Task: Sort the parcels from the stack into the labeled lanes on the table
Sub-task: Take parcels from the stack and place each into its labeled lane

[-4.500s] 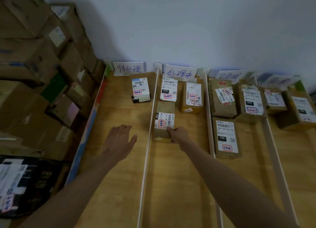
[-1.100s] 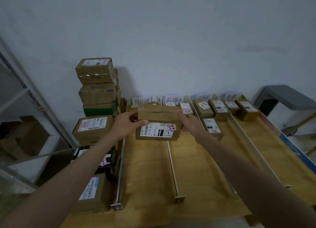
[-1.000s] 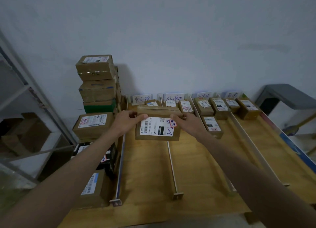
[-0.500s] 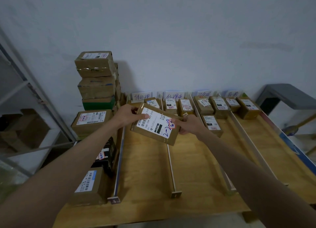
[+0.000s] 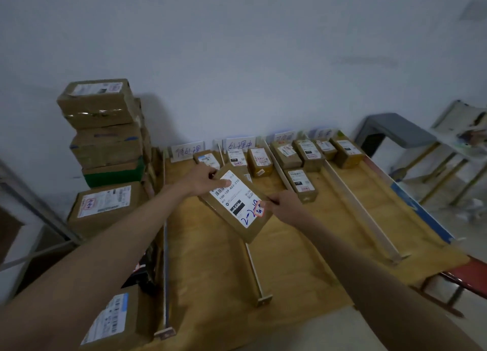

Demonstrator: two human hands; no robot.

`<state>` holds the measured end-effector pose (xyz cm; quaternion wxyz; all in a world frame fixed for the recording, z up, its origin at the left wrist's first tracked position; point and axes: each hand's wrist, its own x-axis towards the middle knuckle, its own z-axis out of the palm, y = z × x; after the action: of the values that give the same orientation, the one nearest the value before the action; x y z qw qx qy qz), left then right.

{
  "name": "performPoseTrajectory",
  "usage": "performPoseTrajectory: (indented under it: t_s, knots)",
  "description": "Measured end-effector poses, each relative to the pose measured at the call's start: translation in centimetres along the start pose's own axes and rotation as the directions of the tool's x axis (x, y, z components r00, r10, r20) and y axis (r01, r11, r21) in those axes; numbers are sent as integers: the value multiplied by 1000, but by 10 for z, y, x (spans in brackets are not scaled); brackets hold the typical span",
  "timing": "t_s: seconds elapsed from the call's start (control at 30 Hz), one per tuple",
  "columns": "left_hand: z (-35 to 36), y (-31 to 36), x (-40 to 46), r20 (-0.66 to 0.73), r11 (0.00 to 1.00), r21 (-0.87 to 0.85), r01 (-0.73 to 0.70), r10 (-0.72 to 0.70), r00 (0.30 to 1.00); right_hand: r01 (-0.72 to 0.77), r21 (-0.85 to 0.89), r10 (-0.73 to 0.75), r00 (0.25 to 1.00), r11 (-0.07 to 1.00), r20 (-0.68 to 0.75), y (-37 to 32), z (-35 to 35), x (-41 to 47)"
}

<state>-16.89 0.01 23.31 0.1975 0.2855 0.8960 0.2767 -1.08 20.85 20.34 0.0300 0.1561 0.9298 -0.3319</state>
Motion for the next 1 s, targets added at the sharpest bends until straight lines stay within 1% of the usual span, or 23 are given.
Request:
performPoseTrajectory:
  t_s: [0.1, 0.17, 0.3, 0.43, 0.53, 0.67, 0.83, 1.0]
  knots:
    - [24, 17, 17, -12, 996, 25, -81, 81, 997, -162, 61, 165, 985, 985, -52, 21, -6, -10]
    - [44, 30, 28, -48, 985, 90, -148, 153, 987, -256, 108, 265, 961, 961, -81, 39, -11, -20]
    - [88, 63, 46, -12, 942, 268, -202, 213, 977, -443, 189, 469, 875, 876, -122, 87, -26, -51]
    - [137, 100, 51, 50, 877, 393, -278, 281, 958, -537, 275, 590, 789, 797, -169, 140, -50, -93]
    - [172, 133, 53, 65, 835, 445, -324, 331, 941, -573, 276, 631, 742, 772, -224, 177, -76, -116]
    - [217, 186, 63, 81, 787, 510, -348, 359, 930, -574, 346, 663, 705, 742, -252, 233, -116, -135]
    - [278, 257, 77, 49, 773, 551, -314, 345, 937, -546, 342, 637, 720, 765, -275, 308, -170, -146]
    - [325, 314, 85, 10, 800, 533, -275, 319, 948, -502, 332, 593, 748, 799, -298, 369, -224, -150]
